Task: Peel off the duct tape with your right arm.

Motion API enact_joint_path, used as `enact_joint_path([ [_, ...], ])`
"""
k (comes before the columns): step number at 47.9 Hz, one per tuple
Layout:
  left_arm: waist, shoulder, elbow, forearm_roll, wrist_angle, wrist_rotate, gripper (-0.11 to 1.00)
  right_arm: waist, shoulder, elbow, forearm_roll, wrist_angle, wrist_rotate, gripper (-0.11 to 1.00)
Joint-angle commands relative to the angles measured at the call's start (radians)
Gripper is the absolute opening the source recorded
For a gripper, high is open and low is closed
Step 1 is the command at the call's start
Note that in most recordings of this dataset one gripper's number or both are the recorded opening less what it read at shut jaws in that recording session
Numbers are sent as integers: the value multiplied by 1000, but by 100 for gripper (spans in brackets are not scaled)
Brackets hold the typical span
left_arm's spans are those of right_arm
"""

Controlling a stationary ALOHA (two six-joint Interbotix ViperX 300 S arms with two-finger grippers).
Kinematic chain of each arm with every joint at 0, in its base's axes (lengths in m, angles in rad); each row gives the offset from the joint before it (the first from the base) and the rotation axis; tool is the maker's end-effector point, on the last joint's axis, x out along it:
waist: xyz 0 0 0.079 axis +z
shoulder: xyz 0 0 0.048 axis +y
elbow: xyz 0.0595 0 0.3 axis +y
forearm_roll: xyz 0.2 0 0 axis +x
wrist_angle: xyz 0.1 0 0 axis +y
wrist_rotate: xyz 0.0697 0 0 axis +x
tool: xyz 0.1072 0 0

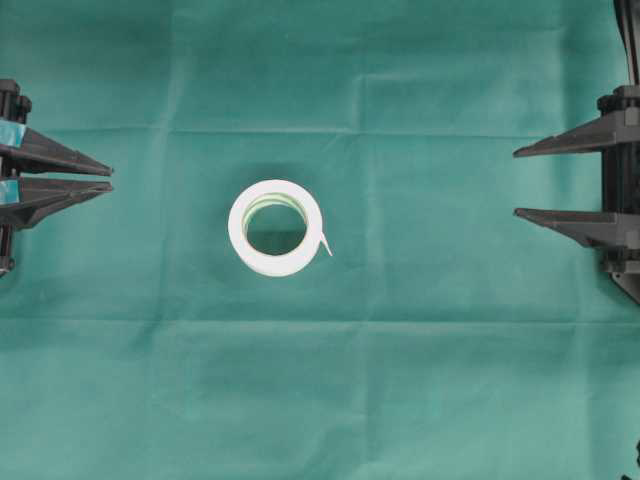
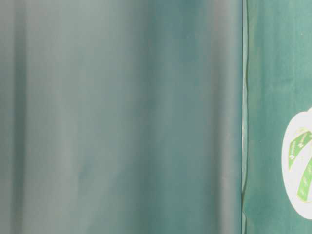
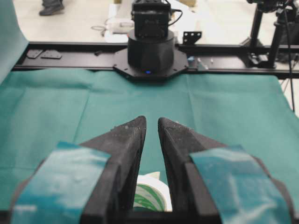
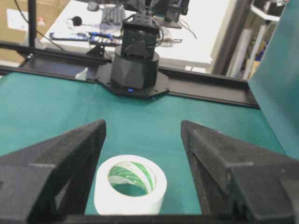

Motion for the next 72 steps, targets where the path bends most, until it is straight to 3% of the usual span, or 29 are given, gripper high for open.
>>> enact_joint_path([
  [1,-2,12,5,-11,-15,5,24,0,11,-9,2,-12,5,24],
  [3,-3,12,11,-11,-21,3,22,0,11,3,2,-21,5,22],
  [8,-5,11,25,-12,-41,-2,3,-2,12,26,2,-51,6,2],
  [14,-5,12,38,-12,-51,-2,1,-2,12,48,0,-81,6,-9],
  [32,-20,14,72,-12,-117,-2,4,-6,12,74,2,-86,44,-9],
  [36,-28,17,75,-12,-117,-2,19,-8,9,80,2,-95,46,-5],
  [40,-29,18,78,-12,-118,-2,42,-9,9,84,2,-109,48,6],
  [47,-31,20,81,-12,-118,-3,83,-9,12,84,2,-120,48,41],
  [53,-31,20,78,-12,-123,-2,85,-8,14,83,2,-120,49,74],
  [61,-31,64,67,-12,-167,-2,85,-9,28,80,2,-120,49,72],
  [72,-31,255,-15,-12,-210,0,85,-9,29,84,2,-133,49,72],
])
